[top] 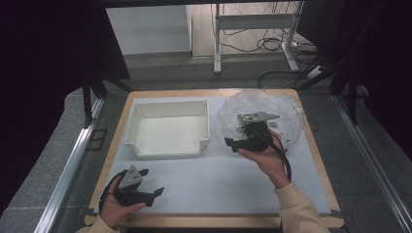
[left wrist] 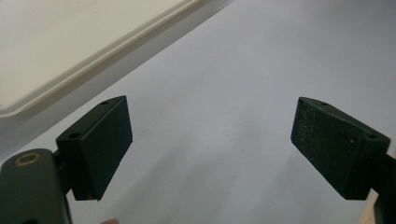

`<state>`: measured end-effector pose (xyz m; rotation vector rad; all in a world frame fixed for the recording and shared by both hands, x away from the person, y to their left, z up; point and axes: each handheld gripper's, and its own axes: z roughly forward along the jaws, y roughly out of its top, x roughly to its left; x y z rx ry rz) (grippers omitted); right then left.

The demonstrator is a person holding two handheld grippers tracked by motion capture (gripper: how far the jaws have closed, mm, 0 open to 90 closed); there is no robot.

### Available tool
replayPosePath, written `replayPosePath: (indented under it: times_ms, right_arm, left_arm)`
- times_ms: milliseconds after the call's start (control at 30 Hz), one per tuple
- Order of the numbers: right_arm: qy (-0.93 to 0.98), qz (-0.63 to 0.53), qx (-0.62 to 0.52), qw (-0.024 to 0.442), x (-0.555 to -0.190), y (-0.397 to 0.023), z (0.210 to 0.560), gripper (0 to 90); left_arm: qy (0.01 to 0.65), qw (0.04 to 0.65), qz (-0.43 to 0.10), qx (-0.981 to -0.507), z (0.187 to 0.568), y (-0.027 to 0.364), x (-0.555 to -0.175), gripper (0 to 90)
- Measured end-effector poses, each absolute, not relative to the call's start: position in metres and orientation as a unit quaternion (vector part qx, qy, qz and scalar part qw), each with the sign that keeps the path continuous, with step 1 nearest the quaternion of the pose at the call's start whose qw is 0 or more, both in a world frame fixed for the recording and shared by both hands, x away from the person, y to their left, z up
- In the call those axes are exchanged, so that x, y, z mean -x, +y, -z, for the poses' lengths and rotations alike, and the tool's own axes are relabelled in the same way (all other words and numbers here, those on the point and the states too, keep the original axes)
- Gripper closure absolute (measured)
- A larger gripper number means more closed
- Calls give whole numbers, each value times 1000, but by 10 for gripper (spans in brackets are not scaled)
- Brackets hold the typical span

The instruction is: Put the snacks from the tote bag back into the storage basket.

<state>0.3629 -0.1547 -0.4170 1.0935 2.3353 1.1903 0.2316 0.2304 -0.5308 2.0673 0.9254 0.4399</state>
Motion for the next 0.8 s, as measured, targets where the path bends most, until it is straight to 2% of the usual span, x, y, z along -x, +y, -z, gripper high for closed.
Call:
replayPosePath:
  times_ms: [367, 800]
  right_arm:
    - [803, -423, -392, 150, -371, -167, 411, 195]
    - [799, -430, -392, 151, -386, -160, 401, 186]
  left_arm:
    - [366, 398, -175, -823, 532, 228, -232, 125]
    - [367, 398, -176, -822, 532, 229, -232, 126]
